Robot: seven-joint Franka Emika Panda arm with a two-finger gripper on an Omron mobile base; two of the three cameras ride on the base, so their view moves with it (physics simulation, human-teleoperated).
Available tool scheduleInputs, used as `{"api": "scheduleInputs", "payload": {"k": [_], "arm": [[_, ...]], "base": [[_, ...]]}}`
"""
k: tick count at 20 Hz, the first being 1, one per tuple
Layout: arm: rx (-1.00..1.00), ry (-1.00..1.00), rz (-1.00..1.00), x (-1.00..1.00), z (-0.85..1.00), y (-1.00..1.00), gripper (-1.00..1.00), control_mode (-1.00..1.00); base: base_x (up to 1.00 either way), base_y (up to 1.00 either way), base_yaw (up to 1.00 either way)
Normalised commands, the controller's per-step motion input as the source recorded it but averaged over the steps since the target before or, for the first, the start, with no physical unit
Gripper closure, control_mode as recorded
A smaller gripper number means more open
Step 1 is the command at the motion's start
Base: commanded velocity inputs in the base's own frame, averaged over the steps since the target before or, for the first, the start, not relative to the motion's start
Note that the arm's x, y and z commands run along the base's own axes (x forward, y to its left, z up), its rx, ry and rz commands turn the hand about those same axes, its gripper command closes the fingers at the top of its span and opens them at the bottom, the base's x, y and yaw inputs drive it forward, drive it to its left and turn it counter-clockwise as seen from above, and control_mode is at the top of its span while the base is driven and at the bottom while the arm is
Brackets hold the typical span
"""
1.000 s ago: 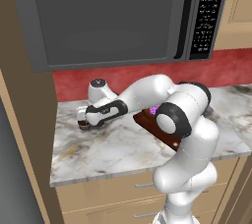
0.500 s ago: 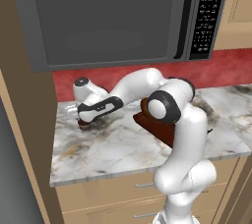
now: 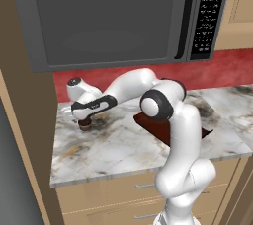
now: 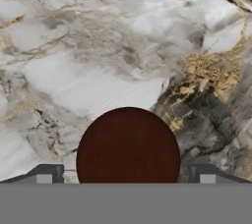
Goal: Place the bowl with donut and the cupcake onto the tray.
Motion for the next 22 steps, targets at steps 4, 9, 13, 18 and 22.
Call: {"api": "scheduleInputs", "payload": {"k": [4, 9, 13, 18, 22], "arm": [[0.00, 0.05, -0.02, -0.05, -0.12, -0.01, -1.00, -1.00], [-0.02, 0.00, 0.00, 0.00, -0.29, -0.03, -1.00, -1.00], [-0.04, 0.00, 0.00, 0.00, -0.35, -0.06, -1.00, -1.00], [-0.01, 0.01, 0.00, -0.02, -0.24, -0.03, -1.00, -1.00], [0.00, 0.00, 0.00, -0.11, -0.23, -0.12, -1.00, -1.00]], "base": [[0.00, 0.00, 0.00], [0.00, 0.00, 0.00], [0.00, 0.00, 0.00], [0.00, 0.00, 0.00], [0.00, 0.00, 0.00]]}}
